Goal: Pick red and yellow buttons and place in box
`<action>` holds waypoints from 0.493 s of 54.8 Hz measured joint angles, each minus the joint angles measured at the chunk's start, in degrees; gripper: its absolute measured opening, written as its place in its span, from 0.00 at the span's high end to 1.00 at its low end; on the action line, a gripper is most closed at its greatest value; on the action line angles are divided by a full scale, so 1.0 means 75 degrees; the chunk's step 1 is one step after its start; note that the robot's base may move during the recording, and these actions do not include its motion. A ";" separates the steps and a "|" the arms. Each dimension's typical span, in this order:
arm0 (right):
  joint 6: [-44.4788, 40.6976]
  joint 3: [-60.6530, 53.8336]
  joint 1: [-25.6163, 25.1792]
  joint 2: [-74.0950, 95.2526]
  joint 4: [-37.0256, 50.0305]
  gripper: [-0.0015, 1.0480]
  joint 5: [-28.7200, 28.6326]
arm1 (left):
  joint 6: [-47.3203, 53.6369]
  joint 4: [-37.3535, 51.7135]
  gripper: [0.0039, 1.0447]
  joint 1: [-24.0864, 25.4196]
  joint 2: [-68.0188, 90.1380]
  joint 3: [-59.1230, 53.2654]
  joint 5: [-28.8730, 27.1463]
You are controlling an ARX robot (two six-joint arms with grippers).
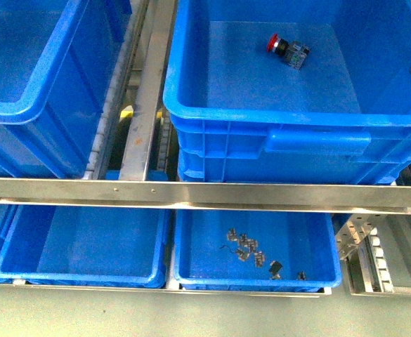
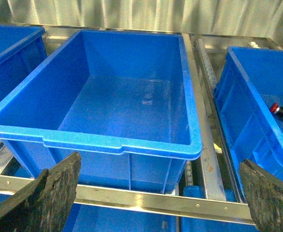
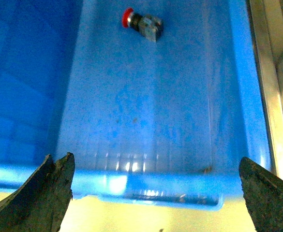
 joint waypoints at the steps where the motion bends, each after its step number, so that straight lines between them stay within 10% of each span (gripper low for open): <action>1: 0.0044 -0.0175 0.0026 -0.0087 0.0137 0.07 0.0163 | 0.0000 0.0000 0.07 0.0000 0.0000 0.0000 0.0000; 11: -0.1454 -0.1912 -0.0111 -0.0175 0.4878 0.36 0.1172 | 0.0000 0.0000 0.07 0.0000 0.0000 0.0000 -0.0003; 27: -0.1990 -0.3159 -0.0746 -0.1807 0.4864 0.97 0.0568 | 0.0003 0.0000 0.07 0.0000 0.0000 0.0000 0.0000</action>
